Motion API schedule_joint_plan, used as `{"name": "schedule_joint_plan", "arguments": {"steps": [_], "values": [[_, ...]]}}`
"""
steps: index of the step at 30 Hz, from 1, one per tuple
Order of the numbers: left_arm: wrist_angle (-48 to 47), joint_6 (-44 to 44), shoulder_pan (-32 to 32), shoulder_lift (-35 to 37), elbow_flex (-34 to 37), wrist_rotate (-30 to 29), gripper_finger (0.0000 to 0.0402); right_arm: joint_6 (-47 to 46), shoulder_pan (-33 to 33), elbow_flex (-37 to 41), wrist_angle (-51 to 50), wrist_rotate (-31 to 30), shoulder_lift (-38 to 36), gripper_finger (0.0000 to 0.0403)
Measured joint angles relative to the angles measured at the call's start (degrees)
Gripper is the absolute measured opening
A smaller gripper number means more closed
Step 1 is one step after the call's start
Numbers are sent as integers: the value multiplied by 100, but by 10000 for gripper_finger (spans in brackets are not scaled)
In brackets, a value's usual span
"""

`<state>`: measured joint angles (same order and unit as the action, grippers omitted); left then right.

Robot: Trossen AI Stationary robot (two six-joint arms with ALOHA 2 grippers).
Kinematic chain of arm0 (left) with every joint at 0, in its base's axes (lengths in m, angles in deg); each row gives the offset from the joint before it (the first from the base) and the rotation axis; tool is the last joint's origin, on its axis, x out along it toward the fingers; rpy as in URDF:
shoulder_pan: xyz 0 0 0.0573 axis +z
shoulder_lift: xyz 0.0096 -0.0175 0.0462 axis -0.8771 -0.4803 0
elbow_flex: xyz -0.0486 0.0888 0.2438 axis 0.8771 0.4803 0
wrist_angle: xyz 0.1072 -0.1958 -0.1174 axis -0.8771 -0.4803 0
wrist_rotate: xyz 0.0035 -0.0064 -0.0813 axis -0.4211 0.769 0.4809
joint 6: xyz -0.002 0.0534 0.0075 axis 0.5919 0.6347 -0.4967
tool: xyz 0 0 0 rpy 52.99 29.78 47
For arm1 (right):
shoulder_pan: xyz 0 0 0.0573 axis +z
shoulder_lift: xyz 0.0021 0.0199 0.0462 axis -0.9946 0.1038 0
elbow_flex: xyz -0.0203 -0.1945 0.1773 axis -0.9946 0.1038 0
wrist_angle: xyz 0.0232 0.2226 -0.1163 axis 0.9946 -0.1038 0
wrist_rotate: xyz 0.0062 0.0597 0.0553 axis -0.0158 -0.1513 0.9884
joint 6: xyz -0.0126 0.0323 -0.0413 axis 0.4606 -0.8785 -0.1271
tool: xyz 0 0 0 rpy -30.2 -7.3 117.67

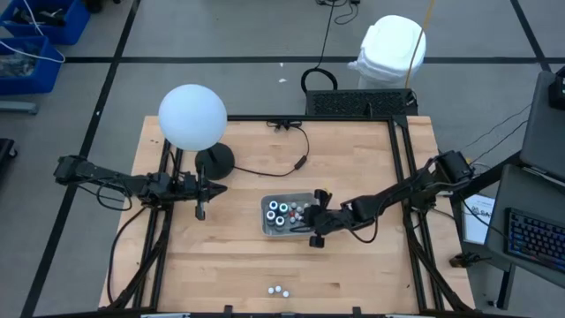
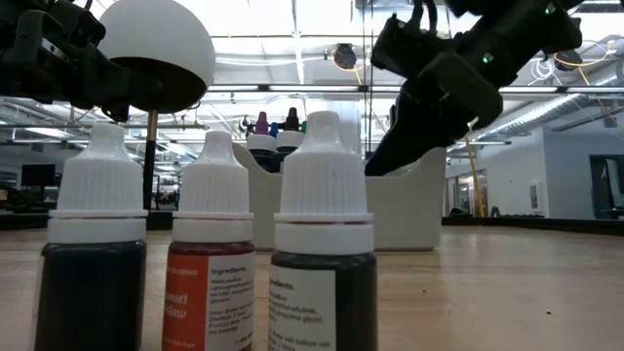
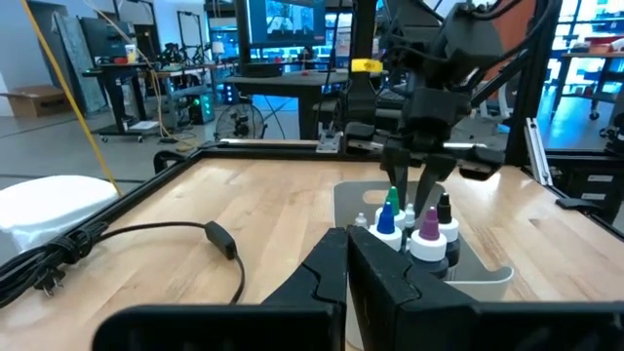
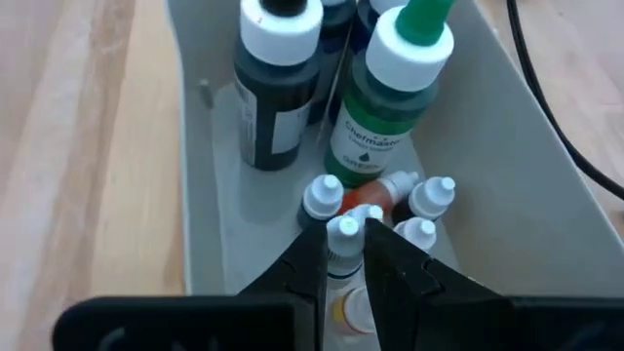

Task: Pick & Place food coloring
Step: Put the small dark blue food coloring bottle into the gray bin

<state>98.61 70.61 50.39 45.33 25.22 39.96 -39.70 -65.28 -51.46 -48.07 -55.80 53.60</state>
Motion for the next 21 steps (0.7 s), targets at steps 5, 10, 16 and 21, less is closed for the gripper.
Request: {"name": "schedule_joint_plan", "arguments": {"steps": [5,10,16,21], "values": [[-1,7,1,0,0,0,17,9,-9,0,20,-4,58,43],[-3,17,0,-1,0,0,17,34,-63,0,17,22,58,43],[-3,11,-1,-2,0,0,17,75,-146,0,-38,-172,31,43],[-6,7,1,-2,0,0,17,318,-140,0,5,-374,-179,43]]}}
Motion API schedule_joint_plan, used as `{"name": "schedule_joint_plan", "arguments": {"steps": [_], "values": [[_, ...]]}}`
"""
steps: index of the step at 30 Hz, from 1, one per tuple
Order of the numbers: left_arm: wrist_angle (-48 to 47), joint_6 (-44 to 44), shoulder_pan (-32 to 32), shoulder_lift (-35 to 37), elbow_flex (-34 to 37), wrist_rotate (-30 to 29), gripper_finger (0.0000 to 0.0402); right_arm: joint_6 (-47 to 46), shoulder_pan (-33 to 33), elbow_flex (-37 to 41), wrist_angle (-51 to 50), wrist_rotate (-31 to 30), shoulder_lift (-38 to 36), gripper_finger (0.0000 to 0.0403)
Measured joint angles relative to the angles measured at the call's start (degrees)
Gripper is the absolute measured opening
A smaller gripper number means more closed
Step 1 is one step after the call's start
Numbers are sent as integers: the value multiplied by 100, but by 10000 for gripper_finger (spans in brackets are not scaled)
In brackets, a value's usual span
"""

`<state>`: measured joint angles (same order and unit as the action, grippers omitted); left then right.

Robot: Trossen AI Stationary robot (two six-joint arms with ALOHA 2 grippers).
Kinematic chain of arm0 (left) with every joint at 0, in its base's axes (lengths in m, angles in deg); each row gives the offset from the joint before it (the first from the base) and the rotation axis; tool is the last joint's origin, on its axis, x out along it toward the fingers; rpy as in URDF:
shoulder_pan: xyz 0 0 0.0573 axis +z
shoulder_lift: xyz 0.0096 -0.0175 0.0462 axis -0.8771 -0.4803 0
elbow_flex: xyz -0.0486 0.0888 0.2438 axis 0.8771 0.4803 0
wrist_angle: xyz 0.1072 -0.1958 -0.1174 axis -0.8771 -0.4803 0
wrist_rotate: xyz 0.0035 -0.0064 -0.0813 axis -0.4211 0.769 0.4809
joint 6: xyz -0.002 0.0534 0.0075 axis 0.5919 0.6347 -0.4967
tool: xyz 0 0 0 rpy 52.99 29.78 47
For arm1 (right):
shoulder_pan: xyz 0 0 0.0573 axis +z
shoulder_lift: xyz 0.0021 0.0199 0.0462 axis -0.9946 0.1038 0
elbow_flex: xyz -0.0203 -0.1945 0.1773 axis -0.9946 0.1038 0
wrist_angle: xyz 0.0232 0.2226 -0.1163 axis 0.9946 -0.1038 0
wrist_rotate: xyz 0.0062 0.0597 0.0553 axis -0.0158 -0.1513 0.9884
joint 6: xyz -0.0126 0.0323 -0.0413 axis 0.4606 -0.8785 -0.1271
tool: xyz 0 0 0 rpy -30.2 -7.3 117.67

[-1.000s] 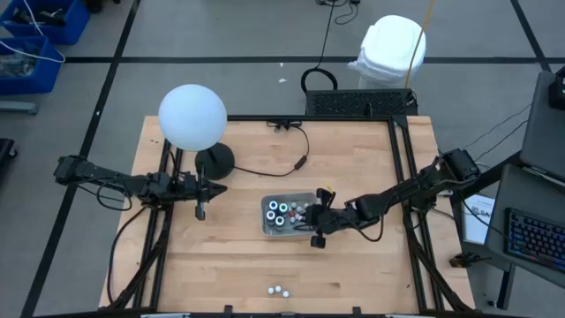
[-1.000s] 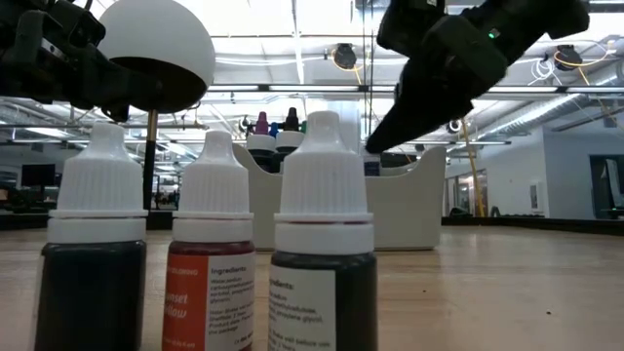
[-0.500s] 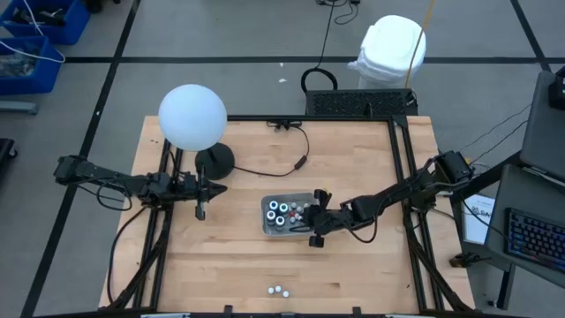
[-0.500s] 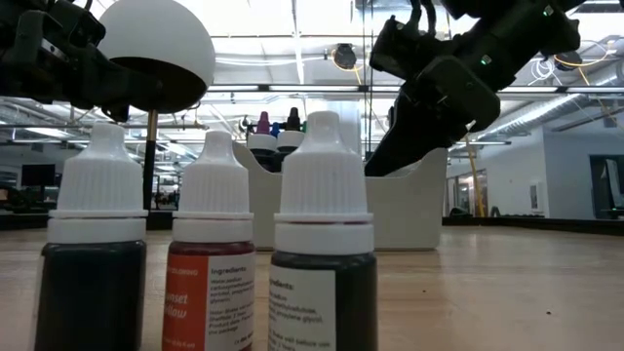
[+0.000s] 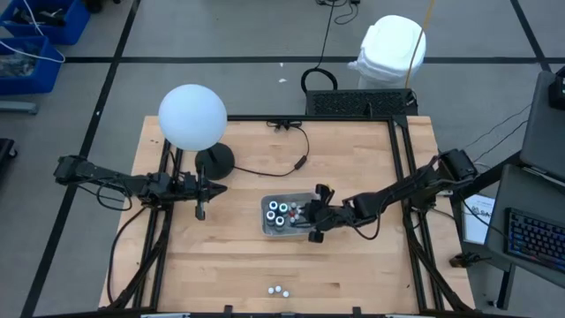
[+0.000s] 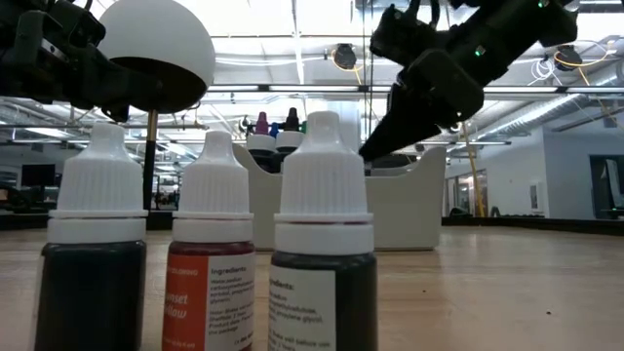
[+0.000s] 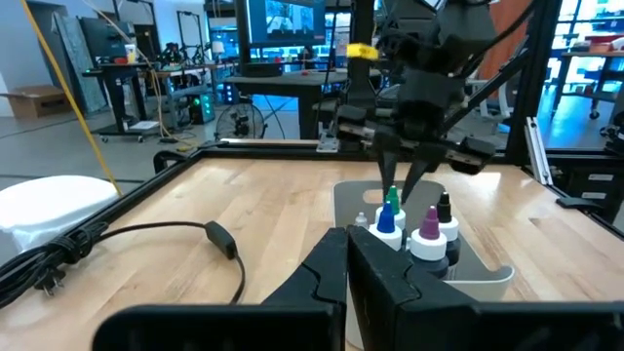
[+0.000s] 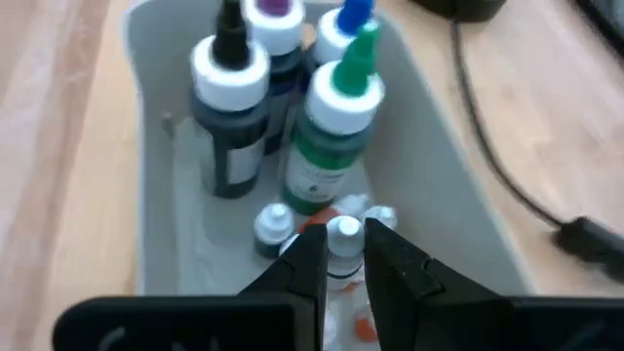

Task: Pick & Place food coloring
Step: Put the small dark blue food coloring bottle into the gray bin

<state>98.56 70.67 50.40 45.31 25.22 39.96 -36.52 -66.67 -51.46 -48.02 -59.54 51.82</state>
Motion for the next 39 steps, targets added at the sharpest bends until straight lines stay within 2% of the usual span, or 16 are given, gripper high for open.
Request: {"name": "schedule_joint_plan", "arguments": {"steps": [16,28,39], "values": [[-4,-7,-1,2,0,0,17,-181,-85,72,-394,-54,-109,43],[-3,-4,0,1,0,-2,17,-194,-77,72,-274,264,63,43],[-6,-7,-2,0,0,-2,17,-255,-79,72,-250,52,188,43]]}}
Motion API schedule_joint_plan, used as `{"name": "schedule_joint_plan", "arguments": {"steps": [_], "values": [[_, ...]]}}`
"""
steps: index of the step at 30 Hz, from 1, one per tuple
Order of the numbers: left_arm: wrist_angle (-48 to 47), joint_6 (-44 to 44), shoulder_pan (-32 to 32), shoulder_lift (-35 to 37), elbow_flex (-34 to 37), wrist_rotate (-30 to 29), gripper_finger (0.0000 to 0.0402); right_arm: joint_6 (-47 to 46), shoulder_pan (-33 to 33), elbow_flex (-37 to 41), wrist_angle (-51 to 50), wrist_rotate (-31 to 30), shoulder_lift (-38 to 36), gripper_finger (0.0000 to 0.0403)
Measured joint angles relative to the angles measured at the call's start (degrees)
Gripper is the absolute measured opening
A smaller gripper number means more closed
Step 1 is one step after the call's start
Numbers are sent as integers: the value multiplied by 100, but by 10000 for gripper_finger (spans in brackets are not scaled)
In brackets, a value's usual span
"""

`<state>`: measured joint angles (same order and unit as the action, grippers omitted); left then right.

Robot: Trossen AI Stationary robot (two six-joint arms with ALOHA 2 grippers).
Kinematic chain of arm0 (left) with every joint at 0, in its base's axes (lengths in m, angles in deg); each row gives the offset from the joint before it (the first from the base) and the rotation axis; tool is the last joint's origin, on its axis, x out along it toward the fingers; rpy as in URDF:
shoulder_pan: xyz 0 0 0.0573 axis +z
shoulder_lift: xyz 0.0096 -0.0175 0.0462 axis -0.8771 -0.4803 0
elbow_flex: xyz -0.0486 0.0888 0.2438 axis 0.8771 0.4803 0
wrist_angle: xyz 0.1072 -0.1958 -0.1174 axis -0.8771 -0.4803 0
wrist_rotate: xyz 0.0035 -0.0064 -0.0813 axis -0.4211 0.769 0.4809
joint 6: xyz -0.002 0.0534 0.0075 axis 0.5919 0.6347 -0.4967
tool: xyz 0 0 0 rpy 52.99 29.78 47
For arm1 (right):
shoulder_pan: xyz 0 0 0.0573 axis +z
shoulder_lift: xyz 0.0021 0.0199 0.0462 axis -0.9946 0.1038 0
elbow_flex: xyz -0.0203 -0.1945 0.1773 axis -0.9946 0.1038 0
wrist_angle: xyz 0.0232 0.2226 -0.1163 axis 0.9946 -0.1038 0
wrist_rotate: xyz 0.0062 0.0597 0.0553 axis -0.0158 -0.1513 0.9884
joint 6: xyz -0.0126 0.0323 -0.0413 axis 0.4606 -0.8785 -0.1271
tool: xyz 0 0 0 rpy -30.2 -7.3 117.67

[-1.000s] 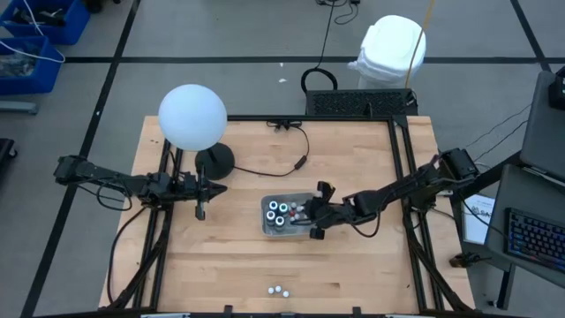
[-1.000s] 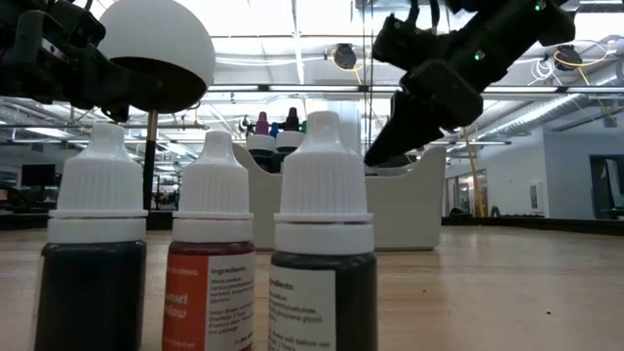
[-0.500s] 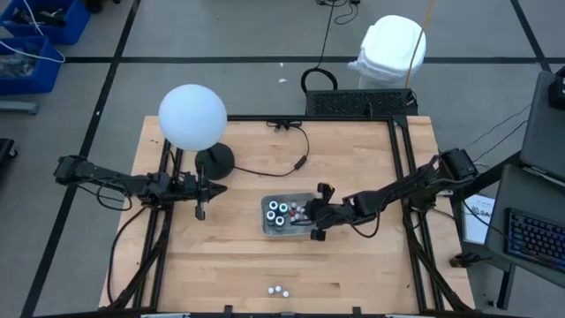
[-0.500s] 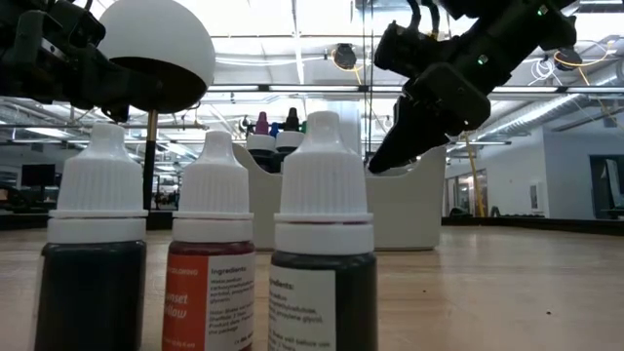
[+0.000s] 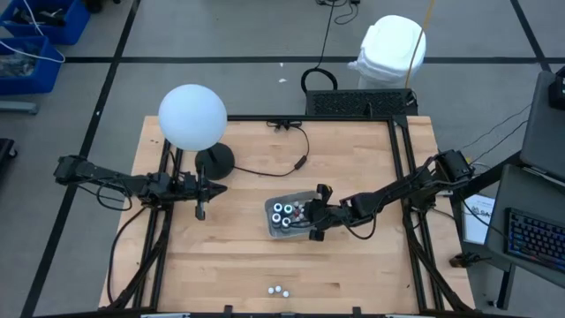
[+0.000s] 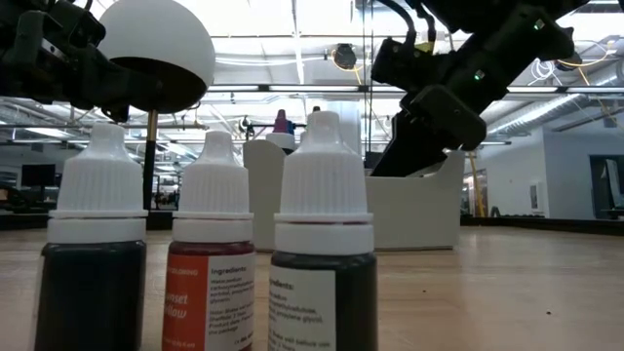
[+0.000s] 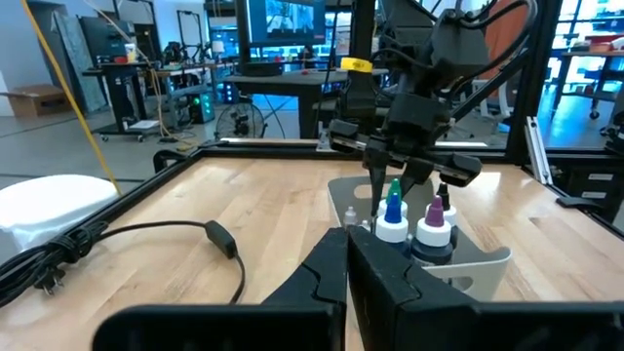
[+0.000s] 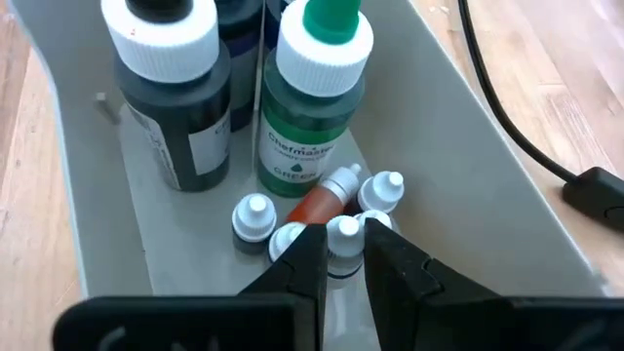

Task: Pick & Place food coloring
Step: Put the small dark blue food coloring bottle into the gray bin, then adjust the gray bin

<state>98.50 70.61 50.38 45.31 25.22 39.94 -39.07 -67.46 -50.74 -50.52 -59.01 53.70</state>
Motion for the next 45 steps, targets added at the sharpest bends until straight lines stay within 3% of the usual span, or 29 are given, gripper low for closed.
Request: {"name": "schedule_joint_plan", "arguments": {"steps": [14,24,32,38,41,45], "values": [[2,2,2,0,0,0,17,-212,-10,0,-148,-1,-2,44],[2,-66,1,2,0,2,17,-168,-11,0,-191,20,-5,76],[2,-160,1,2,0,2,17,-120,-11,-2,-301,-2,-14,77],[11,-115,1,0,0,1,17,306,-11,1,-95,-4,-430,77],[29,-116,2,1,0,2,17,504,17,-2,-126,-256,-844,75],[28,-118,1,0,0,2,17,377,214,-6,-749,-1071,-1486,55]]}}
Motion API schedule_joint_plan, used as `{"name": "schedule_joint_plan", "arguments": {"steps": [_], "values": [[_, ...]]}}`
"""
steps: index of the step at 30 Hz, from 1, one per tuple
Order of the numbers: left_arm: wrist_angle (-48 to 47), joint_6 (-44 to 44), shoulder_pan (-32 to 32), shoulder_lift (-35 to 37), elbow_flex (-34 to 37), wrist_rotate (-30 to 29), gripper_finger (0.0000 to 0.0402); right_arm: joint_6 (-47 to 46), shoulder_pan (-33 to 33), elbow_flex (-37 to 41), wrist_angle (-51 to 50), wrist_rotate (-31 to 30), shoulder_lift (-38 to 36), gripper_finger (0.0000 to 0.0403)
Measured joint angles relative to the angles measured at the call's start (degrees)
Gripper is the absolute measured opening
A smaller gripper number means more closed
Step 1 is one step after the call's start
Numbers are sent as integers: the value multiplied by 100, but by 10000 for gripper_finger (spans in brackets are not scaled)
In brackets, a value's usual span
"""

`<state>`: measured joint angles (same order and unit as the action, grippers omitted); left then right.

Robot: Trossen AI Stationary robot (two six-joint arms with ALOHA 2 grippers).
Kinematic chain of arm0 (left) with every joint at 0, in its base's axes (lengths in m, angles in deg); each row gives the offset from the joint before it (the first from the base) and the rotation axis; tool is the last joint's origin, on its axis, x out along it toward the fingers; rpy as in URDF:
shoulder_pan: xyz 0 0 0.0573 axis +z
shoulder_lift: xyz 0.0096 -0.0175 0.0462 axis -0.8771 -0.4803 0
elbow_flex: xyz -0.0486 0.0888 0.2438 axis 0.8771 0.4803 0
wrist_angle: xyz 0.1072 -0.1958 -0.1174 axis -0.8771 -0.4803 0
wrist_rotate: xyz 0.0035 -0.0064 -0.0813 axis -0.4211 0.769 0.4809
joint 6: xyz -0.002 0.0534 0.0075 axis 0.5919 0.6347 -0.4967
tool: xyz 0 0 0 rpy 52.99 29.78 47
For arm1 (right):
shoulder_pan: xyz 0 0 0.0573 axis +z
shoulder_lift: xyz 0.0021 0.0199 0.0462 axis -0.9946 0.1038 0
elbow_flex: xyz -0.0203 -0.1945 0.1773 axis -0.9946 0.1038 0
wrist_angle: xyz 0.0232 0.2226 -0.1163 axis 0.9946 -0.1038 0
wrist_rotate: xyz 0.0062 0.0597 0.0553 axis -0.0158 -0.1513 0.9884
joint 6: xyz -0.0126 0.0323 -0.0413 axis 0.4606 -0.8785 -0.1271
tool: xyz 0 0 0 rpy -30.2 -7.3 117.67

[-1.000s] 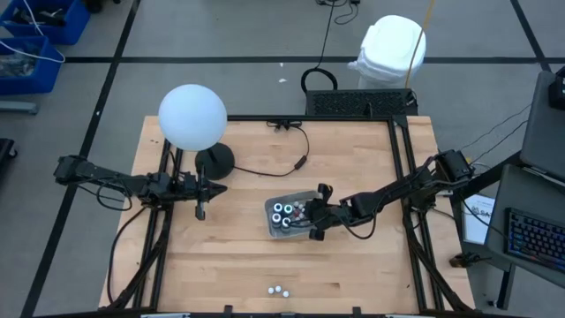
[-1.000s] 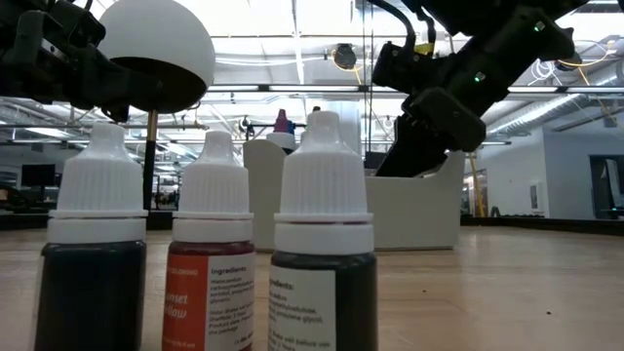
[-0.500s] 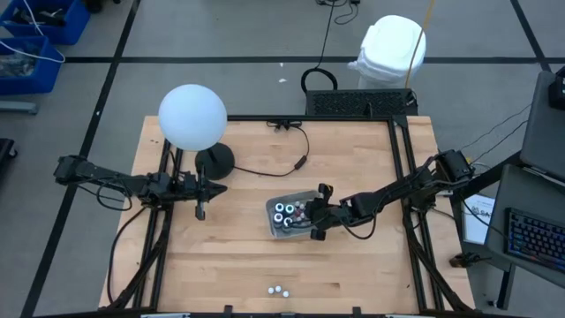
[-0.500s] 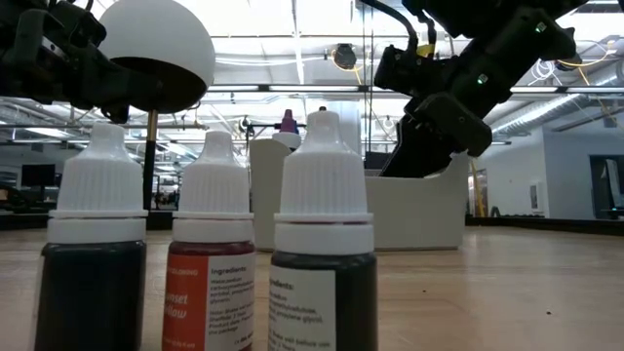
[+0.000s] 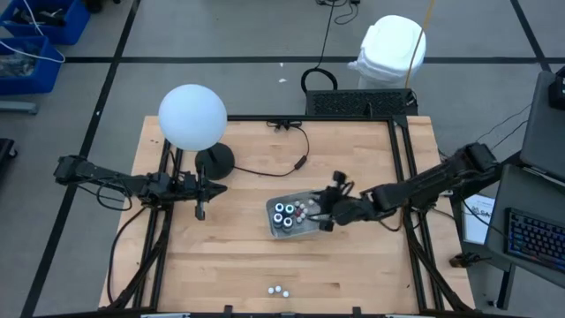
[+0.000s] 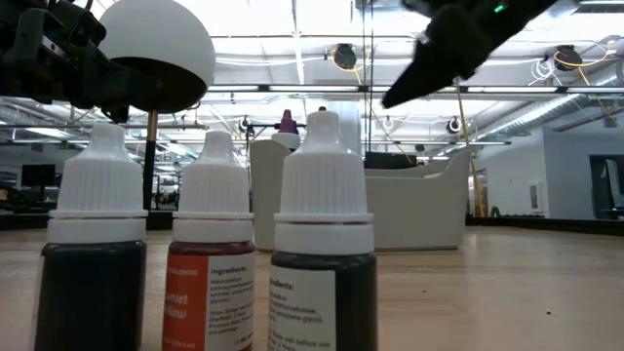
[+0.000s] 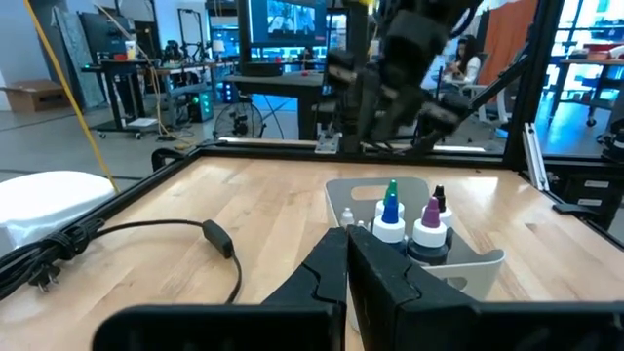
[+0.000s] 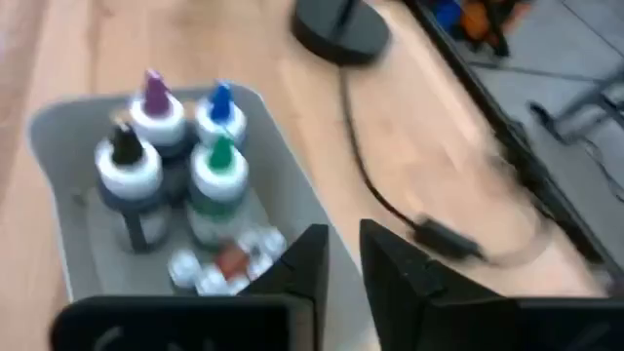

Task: Pick & Place food coloring
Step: Adjust the gray bin

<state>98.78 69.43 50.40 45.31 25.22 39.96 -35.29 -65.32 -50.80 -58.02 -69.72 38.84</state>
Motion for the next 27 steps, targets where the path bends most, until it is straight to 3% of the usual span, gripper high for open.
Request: {"name": "schedule_joint_plan", "arguments": {"steps": [5,11,19,27], "values": [[-37,-4,0,0,0,0,17,-1192,389,0,-1596,-446,-630,6],[-44,-42,0,1,0,0,17,-2894,703,133,-2765,-579,-614,2],[-39,-187,-1,0,0,0,17,-3117,753,1072,-1221,-393,-73,1],[-37,-185,-2,1,0,-1,17,-2624,610,1508,428,-79,581,0]]}}
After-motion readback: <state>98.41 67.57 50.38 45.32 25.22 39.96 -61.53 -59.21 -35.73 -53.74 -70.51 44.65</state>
